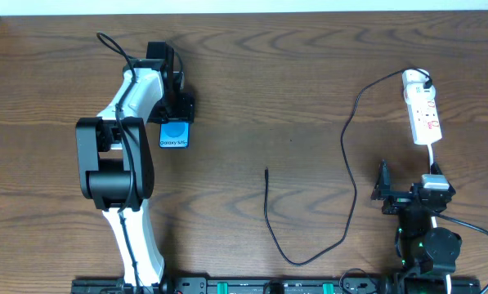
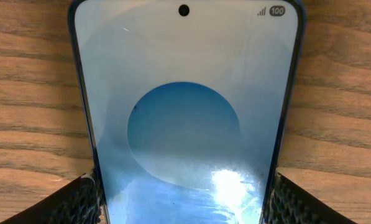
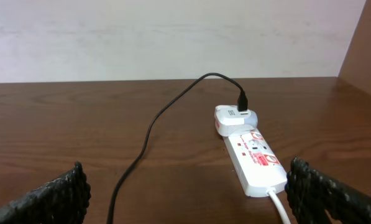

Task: Plug charger to phone and switch on socket
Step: 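Lift the phone with the left gripper and tilt it upright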

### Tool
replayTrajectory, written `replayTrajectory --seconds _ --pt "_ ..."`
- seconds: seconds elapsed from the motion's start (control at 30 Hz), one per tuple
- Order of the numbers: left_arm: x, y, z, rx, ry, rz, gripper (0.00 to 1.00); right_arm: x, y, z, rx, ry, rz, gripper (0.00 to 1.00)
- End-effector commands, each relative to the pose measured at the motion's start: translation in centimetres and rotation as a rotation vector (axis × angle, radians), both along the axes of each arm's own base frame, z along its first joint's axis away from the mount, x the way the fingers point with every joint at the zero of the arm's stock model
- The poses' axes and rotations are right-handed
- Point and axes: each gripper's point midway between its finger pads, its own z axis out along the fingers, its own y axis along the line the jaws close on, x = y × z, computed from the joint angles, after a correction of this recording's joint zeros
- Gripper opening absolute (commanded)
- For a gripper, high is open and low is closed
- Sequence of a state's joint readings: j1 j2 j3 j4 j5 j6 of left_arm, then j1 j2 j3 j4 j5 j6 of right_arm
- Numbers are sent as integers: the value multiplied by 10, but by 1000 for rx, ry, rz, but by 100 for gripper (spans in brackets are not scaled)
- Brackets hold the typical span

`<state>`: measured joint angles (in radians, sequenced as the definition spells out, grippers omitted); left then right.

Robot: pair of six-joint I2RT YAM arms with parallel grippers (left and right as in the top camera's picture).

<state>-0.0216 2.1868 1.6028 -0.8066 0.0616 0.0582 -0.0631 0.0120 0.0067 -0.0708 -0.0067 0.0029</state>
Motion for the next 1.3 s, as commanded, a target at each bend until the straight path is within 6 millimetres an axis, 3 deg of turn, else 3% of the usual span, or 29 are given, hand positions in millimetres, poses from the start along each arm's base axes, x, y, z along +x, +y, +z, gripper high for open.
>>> replayTrajectory --seconds 0.0,0.27,0.67,1.07,1.27 --pt "-13 6 -15 26 53 -8 27 0 1 0 -11 0 2 99" --pt "-13 6 -15 26 51 -8 8 0 1 0 -11 0 2 99" --pt "4 6 14 25 -33 -6 7 0 1 0 -11 0 2 99" --pt "13 5 66 20 -156 -5 7 0 1 0 -11 0 2 99" --pt "12 -8 89 -57 -199 -16 8 0 1 0 -11 0 2 99"
